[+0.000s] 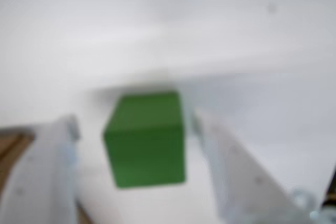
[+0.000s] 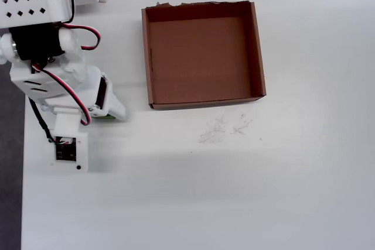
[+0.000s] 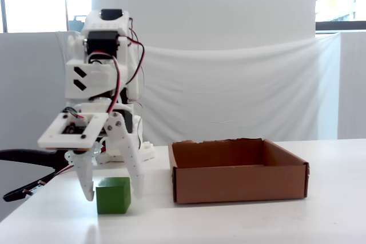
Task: Grasp a green cube and put it in a box.
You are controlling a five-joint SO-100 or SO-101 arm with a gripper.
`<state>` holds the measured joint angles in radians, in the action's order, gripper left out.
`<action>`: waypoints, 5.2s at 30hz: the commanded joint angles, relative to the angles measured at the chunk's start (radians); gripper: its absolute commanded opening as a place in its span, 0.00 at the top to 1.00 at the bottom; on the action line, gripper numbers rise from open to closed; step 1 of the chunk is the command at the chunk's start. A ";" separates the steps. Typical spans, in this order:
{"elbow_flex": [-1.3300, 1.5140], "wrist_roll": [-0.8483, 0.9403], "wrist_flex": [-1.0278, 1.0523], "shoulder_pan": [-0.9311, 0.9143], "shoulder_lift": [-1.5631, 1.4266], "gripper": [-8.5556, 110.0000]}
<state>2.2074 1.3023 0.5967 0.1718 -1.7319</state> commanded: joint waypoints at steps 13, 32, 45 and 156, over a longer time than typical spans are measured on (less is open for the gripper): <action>0.014 0.012 -0.067 0.028 0.037 0.77; -0.043 0.011 0.029 0.026 0.009 0.80; -0.213 0.009 0.290 0.049 -0.083 0.80; 0.761 0.038 0.557 0.058 -1.448 0.74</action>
<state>2.9683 1.3208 1.1305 0.2224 -3.1585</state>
